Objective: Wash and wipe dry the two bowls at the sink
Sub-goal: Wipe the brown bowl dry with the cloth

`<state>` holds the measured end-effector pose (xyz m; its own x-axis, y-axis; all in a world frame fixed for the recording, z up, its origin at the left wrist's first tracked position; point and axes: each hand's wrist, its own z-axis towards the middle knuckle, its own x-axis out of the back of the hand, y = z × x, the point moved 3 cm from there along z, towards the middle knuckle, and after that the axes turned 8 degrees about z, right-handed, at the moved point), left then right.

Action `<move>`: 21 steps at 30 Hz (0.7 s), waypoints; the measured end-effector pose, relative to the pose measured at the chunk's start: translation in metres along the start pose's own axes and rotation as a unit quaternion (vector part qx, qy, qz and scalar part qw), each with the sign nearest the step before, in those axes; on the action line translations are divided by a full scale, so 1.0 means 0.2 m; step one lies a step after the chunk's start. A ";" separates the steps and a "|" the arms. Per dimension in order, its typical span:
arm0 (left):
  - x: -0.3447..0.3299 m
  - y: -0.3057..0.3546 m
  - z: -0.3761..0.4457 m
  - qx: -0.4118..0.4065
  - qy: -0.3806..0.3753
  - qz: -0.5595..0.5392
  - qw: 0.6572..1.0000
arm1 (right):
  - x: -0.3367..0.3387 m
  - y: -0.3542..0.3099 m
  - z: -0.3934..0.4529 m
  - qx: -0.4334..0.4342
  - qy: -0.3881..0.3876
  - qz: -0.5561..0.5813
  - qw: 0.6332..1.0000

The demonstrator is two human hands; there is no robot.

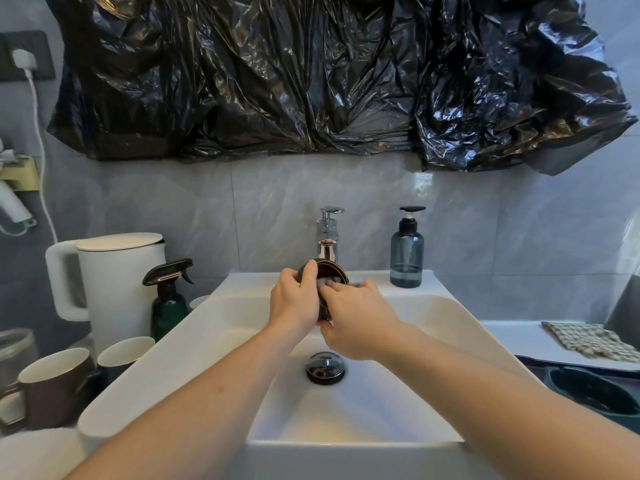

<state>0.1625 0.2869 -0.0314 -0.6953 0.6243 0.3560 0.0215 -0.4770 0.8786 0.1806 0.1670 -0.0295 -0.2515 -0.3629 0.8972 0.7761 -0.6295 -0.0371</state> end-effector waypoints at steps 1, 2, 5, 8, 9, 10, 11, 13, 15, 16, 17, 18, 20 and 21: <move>0.00 -0.01 0.01 0.003 0.004 0.006 1.000 | 0.00 -0.01 0.01 0.006 0.012 -0.010 1.000; 0.01 -0.01 0.01 0.004 0.008 0.011 1.000 | 0.00 -0.02 0.02 0.011 0.019 -0.017 1.000; 0.00 -0.02 0.02 0.005 0.008 0.019 1.000 | 0.02 -0.03 0.02 0.024 0.019 -0.039 0.999; 0.00 -0.02 0.01 -0.002 0.006 0.027 1.000 | 0.04 -0.02 0.01 0.033 0.029 -0.015 0.999; 0.00 -0.03 0.02 -0.003 0.003 0.025 1.000 | 0.04 -0.02 0.00 0.038 0.035 -0.001 0.999; 0.00 -0.03 0.02 -0.003 0.001 0.024 1.000 | 0.04 -0.01 0.00 0.045 0.041 0.015 0.998; 0.00 -0.03 0.02 -0.002 0.000 0.025 1.000 | 0.04 0.00 -0.01 0.051 0.048 0.034 0.997; 0.00 -0.04 0.03 0.000 0.000 0.020 1.000 | 0.02 0.01 -0.01 0.065 0.069 0.074 0.993; 0.01 -0.04 0.04 0.016 0.004 -0.004 1.000 | 0.01 0.02 -0.01 0.077 0.098 0.123 0.985; 0.02 -0.04 0.05 0.024 0.005 -0.015 1.000 | 0.00 0.02 -0.01 0.080 0.110 0.144 0.980; 0.02 -0.05 0.06 0.030 0.004 -0.025 0.999 | 0.00 0.02 -0.01 0.083 0.118 0.159 0.977; 0.02 -0.05 0.06 0.031 0.004 -0.028 0.999 | -0.01 0.02 0.00 0.088 0.119 0.164 0.975; 0.02 -0.05 0.06 0.029 -0.003 -0.024 0.999 | -0.03 0.01 0.00 0.104 0.111 0.153 0.976; 0.01 -0.05 0.06 0.027 -0.009 -0.019 0.999 | -0.04 0.01 0.00 0.110 0.106 0.145 0.977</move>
<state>0.1687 0.3003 -0.0357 -0.6837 0.6526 0.3265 0.0333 -0.4191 0.9073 0.1851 0.1682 -0.0363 -0.0980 -0.6536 0.7504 0.9326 -0.3235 -0.1599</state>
